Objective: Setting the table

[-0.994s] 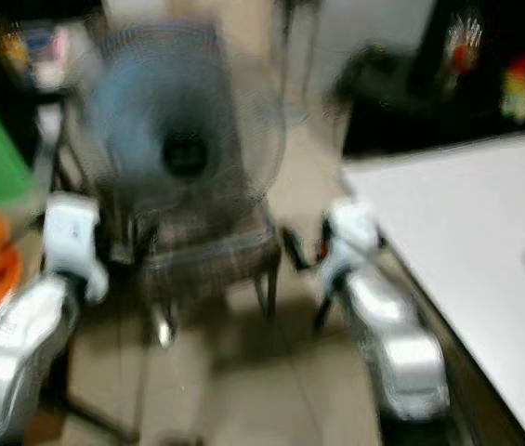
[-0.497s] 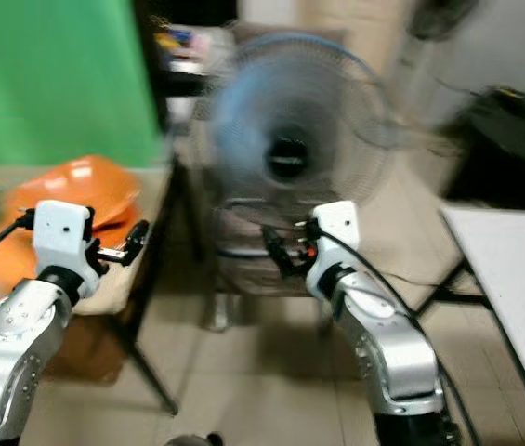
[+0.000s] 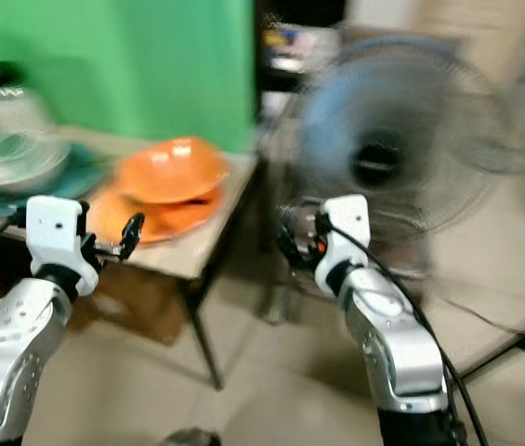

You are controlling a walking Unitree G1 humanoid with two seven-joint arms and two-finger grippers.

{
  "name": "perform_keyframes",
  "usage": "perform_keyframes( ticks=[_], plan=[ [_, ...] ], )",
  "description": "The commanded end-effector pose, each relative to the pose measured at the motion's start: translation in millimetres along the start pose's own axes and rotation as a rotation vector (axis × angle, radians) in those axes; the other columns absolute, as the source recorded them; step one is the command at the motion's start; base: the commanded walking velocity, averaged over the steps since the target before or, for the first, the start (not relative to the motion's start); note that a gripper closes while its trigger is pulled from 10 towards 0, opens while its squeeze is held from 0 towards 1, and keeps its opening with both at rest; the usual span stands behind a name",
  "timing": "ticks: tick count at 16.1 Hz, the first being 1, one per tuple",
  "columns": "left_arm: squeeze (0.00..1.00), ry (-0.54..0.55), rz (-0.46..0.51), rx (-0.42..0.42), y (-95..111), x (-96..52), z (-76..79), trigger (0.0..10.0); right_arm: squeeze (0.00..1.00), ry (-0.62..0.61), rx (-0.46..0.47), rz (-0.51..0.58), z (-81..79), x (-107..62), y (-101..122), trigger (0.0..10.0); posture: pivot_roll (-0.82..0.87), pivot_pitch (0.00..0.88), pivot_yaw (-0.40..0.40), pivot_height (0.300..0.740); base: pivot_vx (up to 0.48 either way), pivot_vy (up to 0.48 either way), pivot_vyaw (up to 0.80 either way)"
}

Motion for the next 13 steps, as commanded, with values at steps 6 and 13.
perform_keyframes(
  ticks=[6, 13],
  plan=[
    [0.0, -0.019, 0.053, 0.055, 16.7, -0.8, -2.6, 10.0, 0.0, -0.167, -0.011, 0.012, 15.7, 4.6, -3.1, 10.0, 0.21, 0.0, -0.003, 0.74, 0.199, 0.0, 0.37],
    [0.0, -0.056, 0.041, 0.054, 12.3, -0.3, 4.0, 10.0, 0.0, -0.214, -0.039, 0.033, 26.8, 0.6, -3.7, 10.0, 0.2, 0.0, 0.002, 0.74, 0.375, 0.0, 0.0]
  ],
)
Point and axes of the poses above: a point about 5 cm out from each wrist's last joint towards the gripper, its own x axis pointing out of the wrist towards the gripper, its own y axis along the axis of the wrist's last joint, z = x × y, the point moved 5 cm from there along x, pointing out of the wrist towards the gripper, and after that the axes turned 10 degrees about -x, right-handed, at the moved point
